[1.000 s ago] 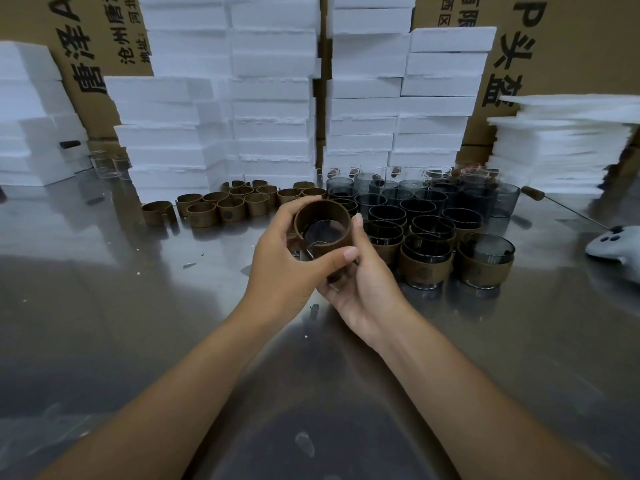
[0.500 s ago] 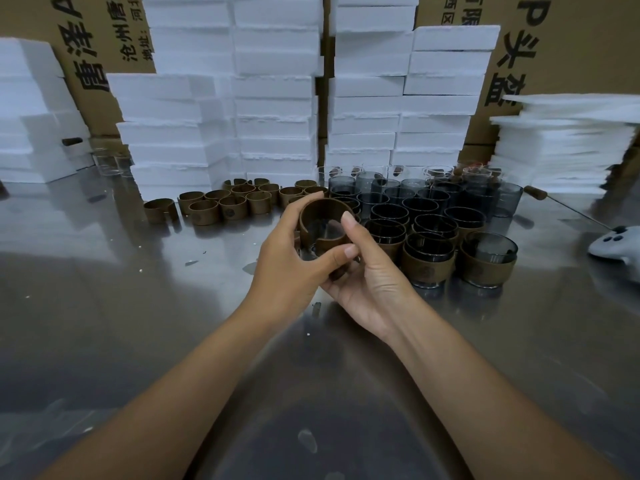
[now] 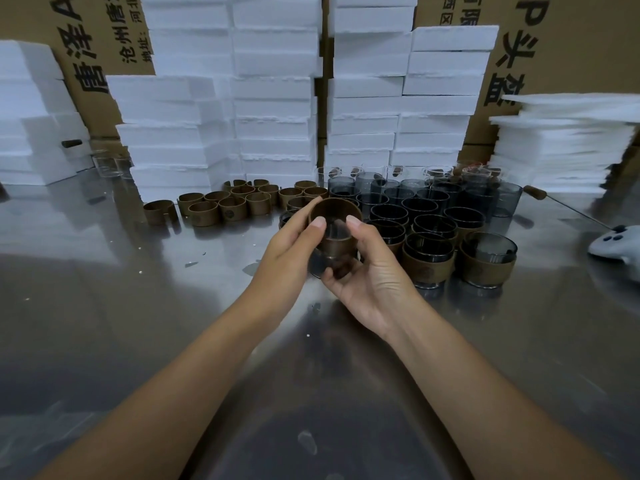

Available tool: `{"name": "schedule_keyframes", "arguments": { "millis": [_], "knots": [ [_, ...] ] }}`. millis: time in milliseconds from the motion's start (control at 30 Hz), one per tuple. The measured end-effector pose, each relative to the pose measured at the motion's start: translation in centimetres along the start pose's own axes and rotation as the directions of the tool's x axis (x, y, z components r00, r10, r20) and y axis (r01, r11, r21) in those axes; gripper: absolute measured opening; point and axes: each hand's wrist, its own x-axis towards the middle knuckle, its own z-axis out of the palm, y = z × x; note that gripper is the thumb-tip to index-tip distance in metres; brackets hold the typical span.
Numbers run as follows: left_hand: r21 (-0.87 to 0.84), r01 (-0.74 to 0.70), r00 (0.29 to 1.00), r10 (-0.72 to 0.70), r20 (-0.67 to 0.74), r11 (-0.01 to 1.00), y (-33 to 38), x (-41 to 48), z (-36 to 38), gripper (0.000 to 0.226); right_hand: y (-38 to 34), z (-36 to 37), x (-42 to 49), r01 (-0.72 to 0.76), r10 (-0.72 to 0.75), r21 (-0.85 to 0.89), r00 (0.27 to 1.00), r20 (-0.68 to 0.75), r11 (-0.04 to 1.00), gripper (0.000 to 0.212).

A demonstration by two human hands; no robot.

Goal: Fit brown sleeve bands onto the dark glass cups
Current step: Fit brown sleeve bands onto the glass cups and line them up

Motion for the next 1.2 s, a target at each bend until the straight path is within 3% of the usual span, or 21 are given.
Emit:
{"name": "schedule_keyframes", "arguments": {
  "millis": [267, 400, 533, 633, 733, 933, 1200],
  "knots": [
    [-0.126, 0.056, 0.998, -0.059, -0.017, 0.990, 0.0, 0.5, -0.4, 0.026, -0.1, 0.3, -0.2, 0.023, -0.023, -0.012, 1.000, -0.007, 1.000, 0.005],
    [-0.136, 0.077, 0.995, -0.085, -0.048, 0.988, 0.0, 0.5, -0.6, 0.014, -0.1, 0.1, -0.1, 0.004, -0.004, 0.001, 1.000, -0.029, 1.000, 0.023],
    [-0.126, 0.102, 0.994, -0.106, -0.030, 0.987, -0.3, 0.5, -0.8, 0.045, -0.2, 0.0, 0.1, -0.001, 0.002, 0.016, 0.999, -0.036, 1.000, 0.034],
    [-0.121, 0.127, 0.991, -0.120, 0.064, 0.985, -0.4, 0.4, -0.7, 0.027, -0.2, -0.1, 0.2, 0.010, -0.009, 0.028, 0.999, -0.030, 1.000, 0.033],
    [-0.146, 0.186, 0.977, -0.167, 0.134, 0.972, -0.5, 0.3, -0.7, 0.027, -0.3, -0.4, 0.3, 0.023, -0.022, 0.034, 0.999, -0.028, 0.999, 0.030],
    [-0.179, 0.218, 0.975, -0.207, 0.081, 0.959, -0.1, 0.2, -0.5, 0.066, -0.2, -0.7, 0.3, 0.012, -0.013, 0.046, 1.000, 0.010, 0.999, 0.041],
    [-0.052, 0.157, 0.986, -0.153, 0.068, 0.986, -0.2, 0.1, -0.5, 0.043, -0.1, -0.8, 0.3, 0.083, -0.085, -0.051, 0.996, -0.024, 0.995, 0.037]
  ]
}}
